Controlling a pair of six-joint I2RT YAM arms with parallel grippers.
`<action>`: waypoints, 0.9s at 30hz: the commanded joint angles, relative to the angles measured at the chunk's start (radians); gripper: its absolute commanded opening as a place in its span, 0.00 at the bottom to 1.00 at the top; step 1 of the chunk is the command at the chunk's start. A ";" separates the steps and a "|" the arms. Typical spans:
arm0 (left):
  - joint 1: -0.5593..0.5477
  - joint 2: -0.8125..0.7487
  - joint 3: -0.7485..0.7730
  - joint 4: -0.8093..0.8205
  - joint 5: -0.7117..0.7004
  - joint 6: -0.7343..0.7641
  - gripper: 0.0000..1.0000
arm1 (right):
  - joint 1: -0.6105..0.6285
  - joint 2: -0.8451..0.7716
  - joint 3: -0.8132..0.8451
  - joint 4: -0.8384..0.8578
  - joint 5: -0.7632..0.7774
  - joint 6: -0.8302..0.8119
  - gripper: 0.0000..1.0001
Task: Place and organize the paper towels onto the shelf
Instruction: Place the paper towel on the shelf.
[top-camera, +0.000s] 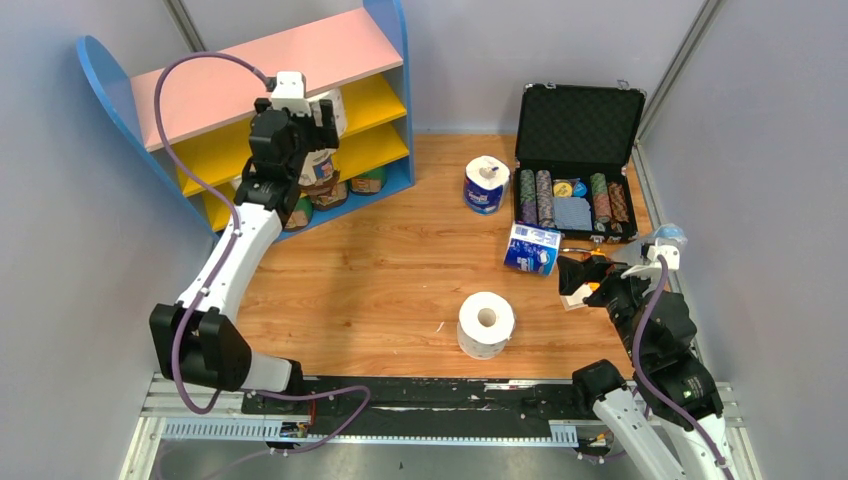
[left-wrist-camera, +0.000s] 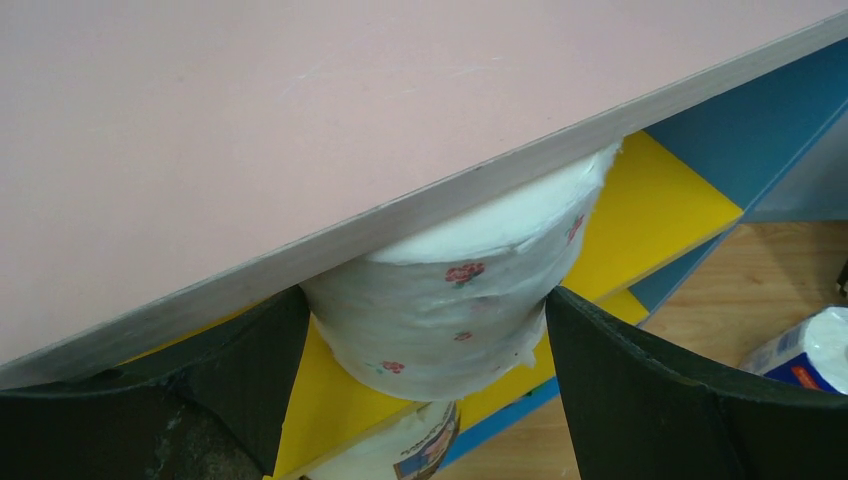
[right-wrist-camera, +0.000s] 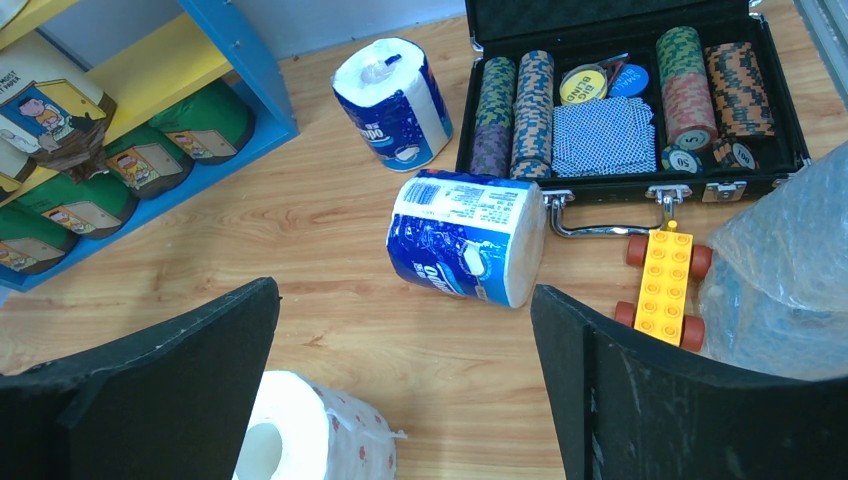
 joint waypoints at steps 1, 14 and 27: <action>0.004 0.023 -0.007 0.167 0.095 0.022 0.94 | -0.002 -0.016 -0.003 0.036 0.014 -0.001 1.00; 0.003 0.180 0.027 0.389 0.254 -0.053 0.95 | -0.001 -0.013 -0.005 0.036 0.020 -0.001 1.00; -0.016 0.138 0.033 0.332 0.234 -0.060 1.00 | -0.002 -0.011 -0.006 0.036 0.025 0.000 1.00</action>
